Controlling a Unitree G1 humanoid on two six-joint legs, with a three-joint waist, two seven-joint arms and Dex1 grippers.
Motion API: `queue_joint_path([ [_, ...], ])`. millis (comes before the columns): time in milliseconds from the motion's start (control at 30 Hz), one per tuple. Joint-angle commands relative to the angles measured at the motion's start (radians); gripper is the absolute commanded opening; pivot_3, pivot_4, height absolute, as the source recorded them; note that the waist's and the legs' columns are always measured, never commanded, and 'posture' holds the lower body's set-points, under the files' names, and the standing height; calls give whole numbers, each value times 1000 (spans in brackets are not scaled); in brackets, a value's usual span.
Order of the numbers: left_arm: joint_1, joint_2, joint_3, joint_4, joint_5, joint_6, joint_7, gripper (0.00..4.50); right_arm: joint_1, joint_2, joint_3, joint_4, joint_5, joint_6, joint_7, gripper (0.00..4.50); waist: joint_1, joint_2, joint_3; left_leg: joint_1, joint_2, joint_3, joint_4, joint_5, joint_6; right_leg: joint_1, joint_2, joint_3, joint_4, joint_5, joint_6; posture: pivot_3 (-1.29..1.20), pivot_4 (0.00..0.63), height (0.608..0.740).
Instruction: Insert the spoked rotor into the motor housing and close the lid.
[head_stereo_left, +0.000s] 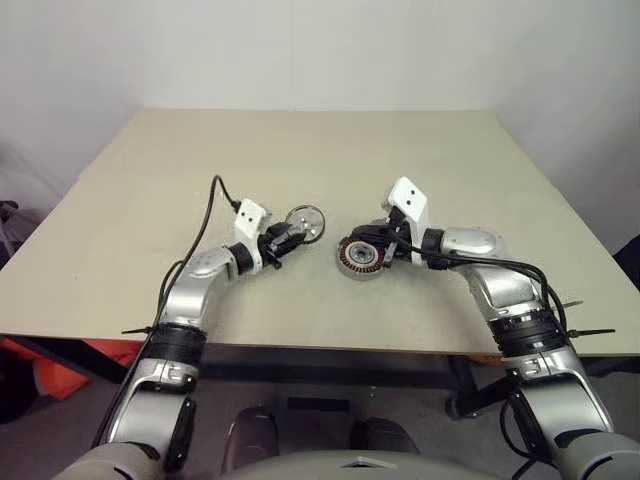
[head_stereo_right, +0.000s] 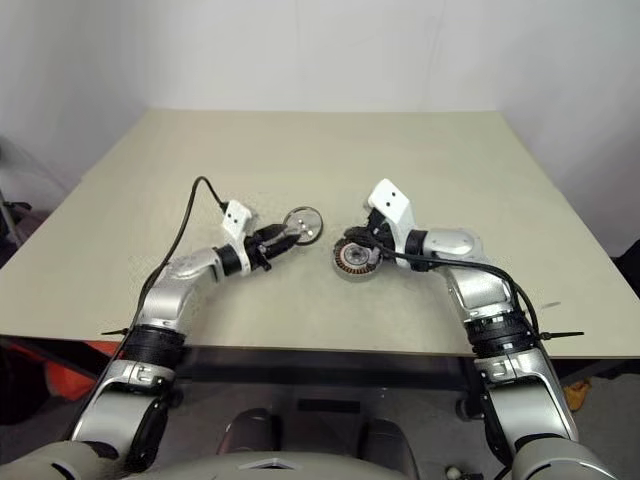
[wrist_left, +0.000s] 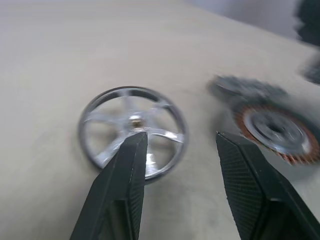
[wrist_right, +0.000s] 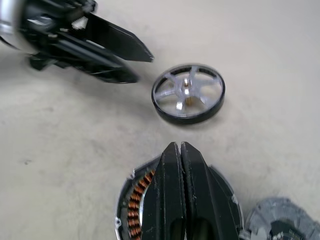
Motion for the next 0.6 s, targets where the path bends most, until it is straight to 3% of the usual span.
queue_joint_path([
  [33,-67,-19,82,33,-75,129,82,2295,-25,-15,-34,-60,26,10,-9,40,0,0,0,0,0,0,0,0,0,0,0,0,0,0,0,0,0,740],
  [600,-352,-85,272,566,-154,197,222,2295,-30,-25,-39,-80,32,11,-38,40,6,0,0,-4,-1,-1,0,0,1,0,0,-2,-4,0,0,0,0,740],
])
